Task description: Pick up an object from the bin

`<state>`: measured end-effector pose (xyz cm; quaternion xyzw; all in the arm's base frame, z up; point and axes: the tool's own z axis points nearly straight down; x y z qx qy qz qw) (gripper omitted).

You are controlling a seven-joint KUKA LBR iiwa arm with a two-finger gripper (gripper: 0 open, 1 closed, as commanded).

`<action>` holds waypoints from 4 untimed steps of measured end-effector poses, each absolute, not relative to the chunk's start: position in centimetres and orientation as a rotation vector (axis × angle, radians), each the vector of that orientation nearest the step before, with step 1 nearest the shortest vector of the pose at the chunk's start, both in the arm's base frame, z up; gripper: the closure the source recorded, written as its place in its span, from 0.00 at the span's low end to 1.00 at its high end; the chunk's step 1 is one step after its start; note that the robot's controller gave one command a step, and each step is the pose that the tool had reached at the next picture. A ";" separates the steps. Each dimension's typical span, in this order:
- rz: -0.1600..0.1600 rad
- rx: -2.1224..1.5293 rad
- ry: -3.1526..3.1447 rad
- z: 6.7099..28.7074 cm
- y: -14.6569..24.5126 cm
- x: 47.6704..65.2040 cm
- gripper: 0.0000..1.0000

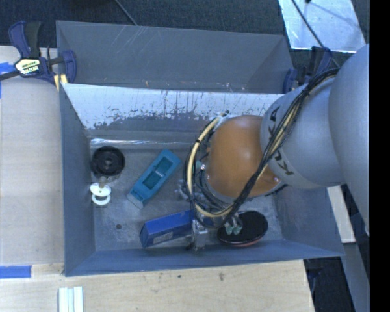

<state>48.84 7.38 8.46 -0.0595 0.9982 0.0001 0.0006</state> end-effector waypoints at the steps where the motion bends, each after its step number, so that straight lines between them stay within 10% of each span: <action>1: 0.002 -0.001 3.139 7.2 7.7 51.7 1.00; 2: 0.002 -0.001 3.139 7.2 7.7 51.7 1.00; 4: 0.000 -0.008 3.132 14.3 9.8 51.0 1.00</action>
Offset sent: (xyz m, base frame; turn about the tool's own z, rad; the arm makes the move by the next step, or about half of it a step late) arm 0.0000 0.0000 0.0000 0.0000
